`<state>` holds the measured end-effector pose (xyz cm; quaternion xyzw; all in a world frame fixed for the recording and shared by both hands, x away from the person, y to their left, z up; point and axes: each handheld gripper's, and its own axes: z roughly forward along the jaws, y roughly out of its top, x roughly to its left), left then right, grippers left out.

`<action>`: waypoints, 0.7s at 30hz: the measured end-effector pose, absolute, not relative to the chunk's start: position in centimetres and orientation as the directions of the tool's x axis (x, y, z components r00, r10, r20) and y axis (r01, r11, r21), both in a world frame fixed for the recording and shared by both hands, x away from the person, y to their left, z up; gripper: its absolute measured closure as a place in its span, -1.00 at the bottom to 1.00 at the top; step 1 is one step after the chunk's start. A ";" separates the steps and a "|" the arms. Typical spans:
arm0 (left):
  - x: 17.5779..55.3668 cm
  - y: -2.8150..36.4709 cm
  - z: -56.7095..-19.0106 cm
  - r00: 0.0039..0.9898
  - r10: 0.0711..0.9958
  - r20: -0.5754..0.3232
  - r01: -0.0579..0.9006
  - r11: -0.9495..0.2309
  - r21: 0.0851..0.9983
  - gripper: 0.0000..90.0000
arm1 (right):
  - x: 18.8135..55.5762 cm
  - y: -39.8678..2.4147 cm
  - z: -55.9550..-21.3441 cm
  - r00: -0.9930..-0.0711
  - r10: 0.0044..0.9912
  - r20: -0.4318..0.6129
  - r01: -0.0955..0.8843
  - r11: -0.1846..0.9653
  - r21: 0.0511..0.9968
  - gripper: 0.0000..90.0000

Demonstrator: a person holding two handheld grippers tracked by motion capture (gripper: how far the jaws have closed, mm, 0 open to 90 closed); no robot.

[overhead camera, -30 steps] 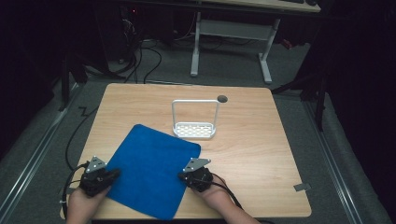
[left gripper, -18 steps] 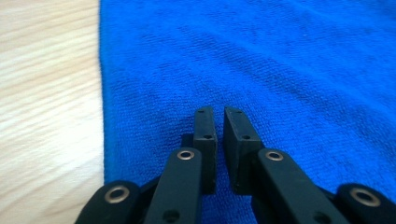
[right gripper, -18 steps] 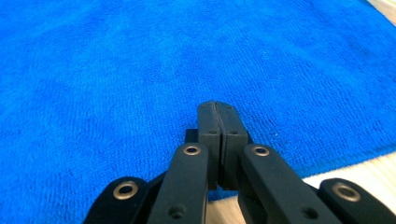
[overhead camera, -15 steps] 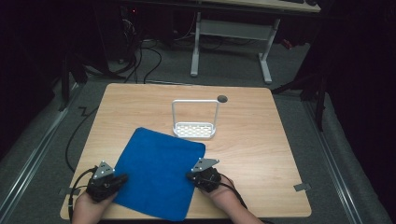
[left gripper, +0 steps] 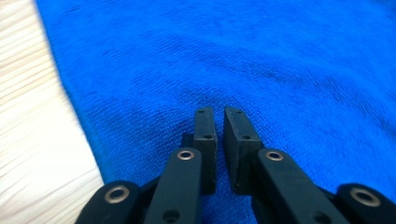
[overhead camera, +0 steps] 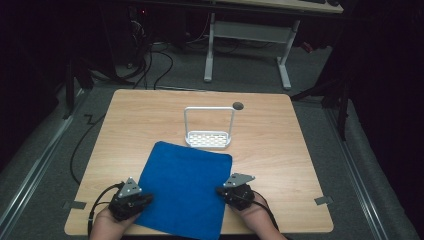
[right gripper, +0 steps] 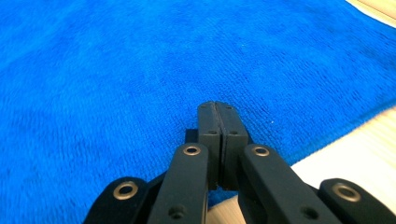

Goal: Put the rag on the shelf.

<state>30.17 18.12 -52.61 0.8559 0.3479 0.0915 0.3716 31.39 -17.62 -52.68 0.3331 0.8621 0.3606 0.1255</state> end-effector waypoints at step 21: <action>28.9 11.5 -52.6 0.881 0.461 -0.110 0.397 -0.589 0.704 0.83 | 30.0 -25.4 -52.6 -0.605 0.794 0.054 0.582 0.395 0.710 1.00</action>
